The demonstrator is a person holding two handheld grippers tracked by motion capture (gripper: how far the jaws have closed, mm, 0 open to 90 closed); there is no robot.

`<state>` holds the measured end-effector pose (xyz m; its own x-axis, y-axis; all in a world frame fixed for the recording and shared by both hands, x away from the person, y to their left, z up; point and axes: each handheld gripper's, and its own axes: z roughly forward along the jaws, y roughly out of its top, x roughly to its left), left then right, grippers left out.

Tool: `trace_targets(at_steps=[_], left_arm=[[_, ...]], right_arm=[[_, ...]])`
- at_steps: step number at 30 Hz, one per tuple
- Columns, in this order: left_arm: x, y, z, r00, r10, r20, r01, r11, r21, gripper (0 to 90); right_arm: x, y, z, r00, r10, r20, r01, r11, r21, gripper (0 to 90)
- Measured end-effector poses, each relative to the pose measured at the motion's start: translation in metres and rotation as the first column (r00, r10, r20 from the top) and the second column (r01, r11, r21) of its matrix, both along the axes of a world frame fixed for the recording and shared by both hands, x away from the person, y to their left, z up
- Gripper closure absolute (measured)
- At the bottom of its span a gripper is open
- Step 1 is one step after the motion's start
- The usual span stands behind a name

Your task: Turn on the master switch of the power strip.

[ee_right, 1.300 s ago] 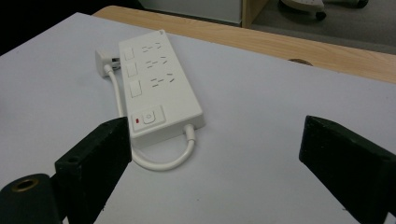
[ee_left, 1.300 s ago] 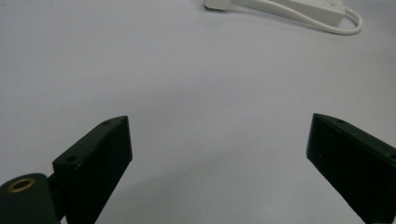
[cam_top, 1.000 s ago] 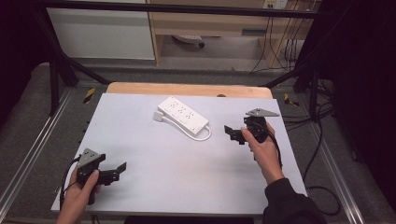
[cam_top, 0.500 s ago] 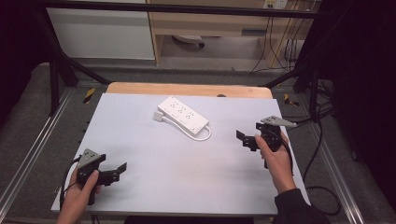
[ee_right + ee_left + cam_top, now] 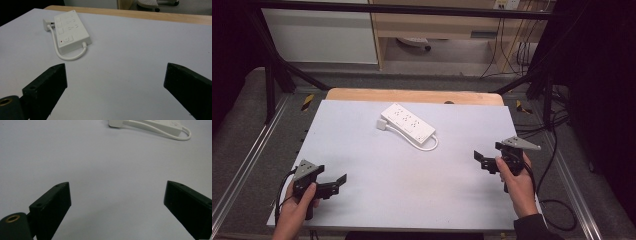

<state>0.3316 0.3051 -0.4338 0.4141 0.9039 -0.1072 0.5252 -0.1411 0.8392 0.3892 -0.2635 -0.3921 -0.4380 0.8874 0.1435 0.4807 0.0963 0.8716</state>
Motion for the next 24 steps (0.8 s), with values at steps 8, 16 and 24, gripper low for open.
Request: trace_targets(at_steps=[8, 16, 24], left_arm=[[0.0, -0.001, 0.0, 1.0, -0.007, -0.001, 0.007, 0.9999, -0.009, 7.5], [-0.001, -0.001, 0.0, 1.0, -0.007, -0.002, 0.007, 0.9999, -0.007, 7.5], [-0.001, 0.0, 0.0, 1.0, -0.003, -0.002, 0.003, 1.0, -0.006, 7.6]], right_arm=[[-0.017, -0.011, -0.01, 0.9999, -0.014, 0.003, 0.014, 0.999, -0.032, 5.1], [-0.033, -0.018, -0.024, 0.9993, -0.035, 0.013, 0.036, 0.998, -0.055, 6.3], [-0.044, -0.019, -0.036, 0.9997, -0.008, 0.023, 0.01, 0.997, -0.071, 5.6]])
